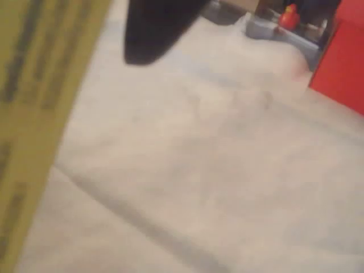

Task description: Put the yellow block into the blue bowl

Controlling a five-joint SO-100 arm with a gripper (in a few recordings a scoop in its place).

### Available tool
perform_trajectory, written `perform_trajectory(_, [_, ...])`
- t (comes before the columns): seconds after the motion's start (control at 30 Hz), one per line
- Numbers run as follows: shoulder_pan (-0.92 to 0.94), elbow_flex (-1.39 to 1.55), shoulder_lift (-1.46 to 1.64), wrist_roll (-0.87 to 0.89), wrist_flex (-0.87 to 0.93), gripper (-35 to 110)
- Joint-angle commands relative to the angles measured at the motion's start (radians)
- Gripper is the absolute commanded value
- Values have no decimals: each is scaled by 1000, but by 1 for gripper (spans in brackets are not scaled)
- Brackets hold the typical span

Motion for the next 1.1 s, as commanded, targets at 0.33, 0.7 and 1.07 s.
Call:
perform_trajectory(0.33, [-8,-37,29,18,-25,0])
perform_trajectory(0.7, [-12,-173,158,337,-14,0])
perform_trajectory(1.07, [135,-374,181,561,-20,0])
